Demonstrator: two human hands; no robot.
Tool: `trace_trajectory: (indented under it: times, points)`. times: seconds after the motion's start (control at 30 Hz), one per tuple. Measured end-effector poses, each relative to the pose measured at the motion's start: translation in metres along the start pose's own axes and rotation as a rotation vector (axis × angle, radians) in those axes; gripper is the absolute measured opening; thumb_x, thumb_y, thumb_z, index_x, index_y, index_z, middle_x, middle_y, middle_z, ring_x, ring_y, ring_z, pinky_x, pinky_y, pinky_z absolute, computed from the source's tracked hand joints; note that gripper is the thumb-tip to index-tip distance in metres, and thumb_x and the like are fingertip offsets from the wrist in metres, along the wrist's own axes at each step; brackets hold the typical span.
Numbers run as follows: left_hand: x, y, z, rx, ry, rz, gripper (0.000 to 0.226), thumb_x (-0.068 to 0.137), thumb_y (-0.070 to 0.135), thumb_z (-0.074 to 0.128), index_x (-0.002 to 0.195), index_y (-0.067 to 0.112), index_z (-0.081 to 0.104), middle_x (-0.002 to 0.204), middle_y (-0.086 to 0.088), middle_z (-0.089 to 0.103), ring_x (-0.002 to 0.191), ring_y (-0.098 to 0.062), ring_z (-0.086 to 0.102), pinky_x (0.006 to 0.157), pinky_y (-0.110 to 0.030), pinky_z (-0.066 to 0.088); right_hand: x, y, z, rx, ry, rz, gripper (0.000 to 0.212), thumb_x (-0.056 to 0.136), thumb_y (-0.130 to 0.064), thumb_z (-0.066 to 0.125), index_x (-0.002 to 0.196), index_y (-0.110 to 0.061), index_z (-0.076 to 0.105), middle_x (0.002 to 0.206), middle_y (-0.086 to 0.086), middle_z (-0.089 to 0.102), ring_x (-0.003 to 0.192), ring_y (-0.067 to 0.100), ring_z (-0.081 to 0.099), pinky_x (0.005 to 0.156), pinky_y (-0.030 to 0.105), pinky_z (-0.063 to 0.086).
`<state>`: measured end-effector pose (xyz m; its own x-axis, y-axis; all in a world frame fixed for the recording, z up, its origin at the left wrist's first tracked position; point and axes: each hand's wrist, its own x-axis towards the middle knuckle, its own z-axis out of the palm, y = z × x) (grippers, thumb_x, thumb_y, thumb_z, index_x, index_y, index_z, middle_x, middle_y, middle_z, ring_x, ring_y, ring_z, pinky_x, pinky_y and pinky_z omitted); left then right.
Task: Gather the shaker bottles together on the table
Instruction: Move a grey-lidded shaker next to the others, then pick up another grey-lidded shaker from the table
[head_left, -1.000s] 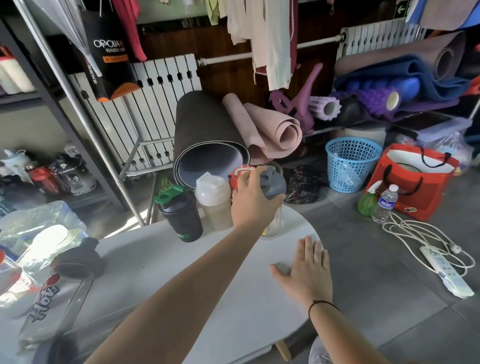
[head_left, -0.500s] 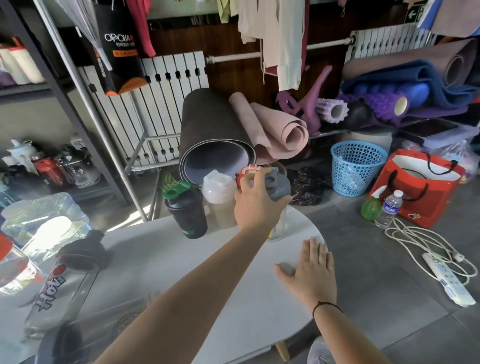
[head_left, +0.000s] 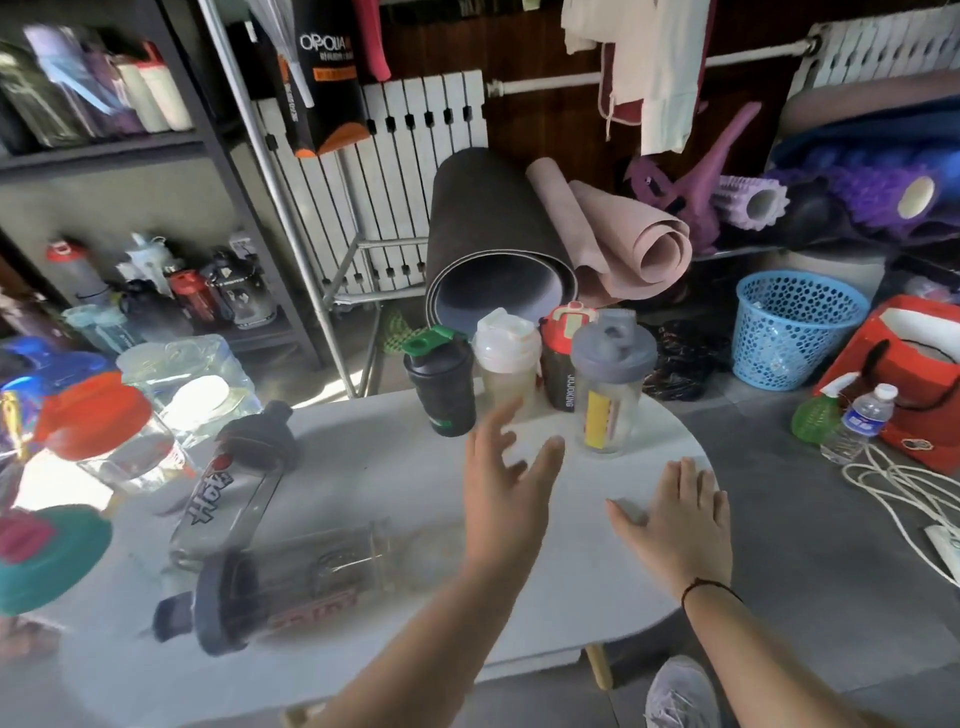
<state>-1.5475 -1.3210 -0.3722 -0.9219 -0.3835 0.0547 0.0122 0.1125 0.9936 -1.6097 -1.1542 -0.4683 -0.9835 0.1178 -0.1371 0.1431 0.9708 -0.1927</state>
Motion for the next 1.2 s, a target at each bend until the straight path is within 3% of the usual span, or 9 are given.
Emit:
trace_trajectory:
  times: [0.13, 0.3, 0.4, 0.47, 0.57, 0.67, 0.77, 1.07, 1.2]
  points:
    - [-0.072, -0.062, -0.063, -0.633, 0.303, -0.67, 0.012, 0.093, 0.009, 0.081, 0.096, 0.013, 0.07, 0.093, -0.007, 0.067, 0.08, -0.021, 0.064, 0.069, -0.033, 0.055, -0.001, -0.001, 0.001, 0.006, -0.006, 0.012, 0.105, 0.1, -0.074, 0.041, 0.171, -0.004, 0.009, 0.181, 0.013, 0.005, 0.168, 0.033, 0.004, 0.139, 0.048, 0.009]
    - [-0.063, -0.074, -0.113, -0.82, 0.543, -0.711, 0.039, 0.108, 0.03, 0.067, 0.074, 0.02, 0.051, 0.038, 0.003, 0.04, 0.044, -0.014, 0.037, 0.058, -0.028, 0.032, -0.002, -0.001, 0.0, 0.027, 0.015, 0.016, 0.104, 0.1, -0.072, 0.045, 0.171, -0.003, 0.012, 0.181, 0.014, 0.007, 0.168, 0.034, 0.005, 0.139, 0.05, 0.01]
    - [-0.032, -0.07, -0.129, -1.053, 0.607, -0.676, 0.033, 0.1, 0.046, 0.075, 0.111, 0.015, 0.074, 0.092, -0.009, 0.085, 0.087, -0.022, 0.074, 0.067, -0.03, 0.05, -0.002, -0.001, 0.001, 0.04, 0.011, 0.026, 0.105, 0.099, -0.071, 0.047, 0.171, -0.002, 0.013, 0.181, 0.015, 0.008, 0.168, 0.034, 0.005, 0.139, 0.05, 0.01]
    - [-0.011, -0.072, -0.134, -1.125, 0.654, -0.73, 0.066, 0.095, 0.057, 0.078, 0.142, 0.012, 0.068, 0.138, -0.009, 0.077, 0.124, -0.026, 0.076, 0.06, -0.036, 0.065, -0.002, -0.002, 0.002, 0.05, 0.027, 0.033, 0.105, 0.098, -0.071, 0.049, 0.17, -0.002, 0.015, 0.181, 0.015, 0.01, 0.168, 0.035, 0.006, 0.139, 0.05, 0.01]
    - [0.008, -0.073, -0.133, -1.013, 0.747, -0.749, 0.065, 0.099, 0.055, 0.076, 0.145, 0.011, 0.063, 0.142, -0.002, 0.072, 0.117, -0.027, 0.078, 0.032, -0.033, 0.06, -0.002, -0.001, 0.003, 0.065, 0.038, 0.029, 0.105, 0.098, -0.07, 0.051, 0.17, -0.002, 0.017, 0.18, 0.015, 0.012, 0.167, 0.035, 0.008, 0.139, 0.05, 0.011]
    - [0.009, -0.078, -0.133, -0.859, 0.798, -0.746, 0.069, 0.1, 0.049, 0.077, 0.154, 0.012, 0.056, 0.128, -0.009, 0.076, 0.1, -0.028, 0.074, 0.047, -0.032, 0.057, -0.001, 0.001, 0.004, 0.074, 0.05, 0.024, 0.104, 0.098, -0.07, 0.05, 0.17, -0.002, 0.017, 0.18, 0.015, 0.011, 0.168, 0.035, 0.008, 0.139, 0.05, 0.011]
    - [-0.005, -0.068, -0.124, -0.764, 0.744, -0.714, 0.039, 0.099, 0.032, 0.083, 0.121, 0.007, 0.063, 0.09, -0.011, 0.062, 0.065, -0.02, 0.054, 0.062, -0.034, 0.049, 0.002, 0.003, 0.005, 0.068, 0.046, 0.017, 0.105, 0.099, -0.072, 0.047, 0.171, -0.003, 0.014, 0.181, 0.014, 0.008, 0.168, 0.034, 0.006, 0.139, 0.049, 0.01]
    - [-0.029, -0.049, -0.078, -0.452, 0.415, -0.44, 0.043, 0.086, 0.003, 0.092, 0.108, 0.011, 0.056, 0.117, -0.013, 0.066, 0.111, -0.032, 0.066, 0.112, -0.05, 0.05, 0.013, 0.004, 0.005, 0.205, 0.082, 0.008, 0.113, 0.09, -0.072, 0.065, 0.168, -0.003, 0.022, 0.177, 0.018, 0.025, 0.164, 0.035, 0.022, 0.136, 0.049, 0.02]
    - [-0.032, -0.055, -0.09, -0.312, 0.369, -0.274, 0.079, 0.061, 0.011, 0.103, 0.123, 0.013, 0.053, 0.11, 0.006, 0.066, 0.103, -0.021, 0.068, 0.119, -0.053, 0.049, 0.04, -0.015, -0.023, 0.815, 0.021, -0.017, 0.122, 0.083, -0.032, 0.093, 0.171, -0.012, 0.01, 0.174, 0.011, 0.031, 0.16, 0.03, 0.033, 0.13, 0.047, 0.032]
